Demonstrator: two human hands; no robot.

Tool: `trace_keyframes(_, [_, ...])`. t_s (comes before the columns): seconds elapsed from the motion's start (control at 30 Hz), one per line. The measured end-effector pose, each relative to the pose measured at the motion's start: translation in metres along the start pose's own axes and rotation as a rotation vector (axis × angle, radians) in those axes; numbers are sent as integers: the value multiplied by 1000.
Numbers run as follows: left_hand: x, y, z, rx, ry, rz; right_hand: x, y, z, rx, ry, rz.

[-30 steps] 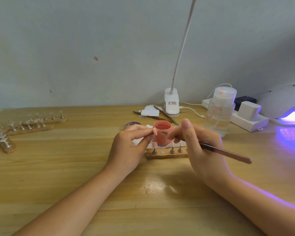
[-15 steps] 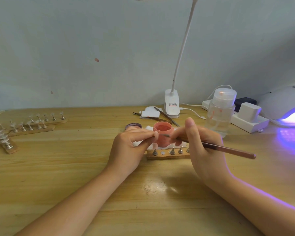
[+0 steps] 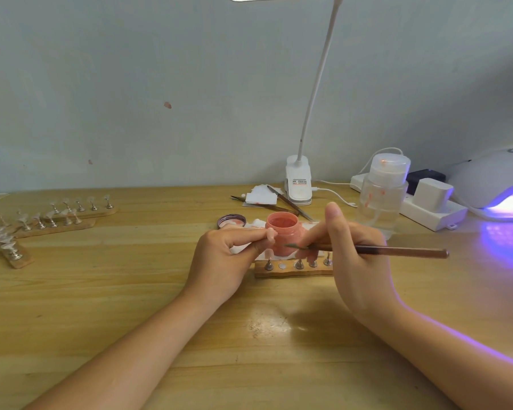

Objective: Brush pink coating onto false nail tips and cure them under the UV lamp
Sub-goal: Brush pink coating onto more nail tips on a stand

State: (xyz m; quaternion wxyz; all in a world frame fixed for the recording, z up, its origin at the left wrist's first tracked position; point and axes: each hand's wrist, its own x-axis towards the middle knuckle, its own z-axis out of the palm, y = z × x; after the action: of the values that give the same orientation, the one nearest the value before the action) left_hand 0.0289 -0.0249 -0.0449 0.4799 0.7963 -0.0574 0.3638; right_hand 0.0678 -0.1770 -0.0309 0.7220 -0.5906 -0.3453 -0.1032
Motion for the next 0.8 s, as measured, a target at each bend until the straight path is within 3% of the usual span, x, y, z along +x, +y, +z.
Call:
trace_keyframes(0.1, [0, 0, 0, 15, -1, 1, 1, 0, 1, -67, -19, -60])
trace_keyframes(0.23, [0, 1, 0, 53, 0, 40, -1, 1, 0, -44, -33, 25])
trace_keyframes(0.37, [1, 0, 0, 82, -10, 38, 1, 1, 0, -135, -56, -60])
trace_keyframes(0.5, [0, 2, -1, 93, -19, 44, -2, 3, -2, -111, -51, 13])
trace_keyframes(0.67, [-1, 5, -1, 112, -10, -16, 2, 1, -1, -237, -104, -111])
trace_keyframes(0.8, [-1, 7, -1, 145, -18, -23, 2, 1, -1, -139, -43, -36])
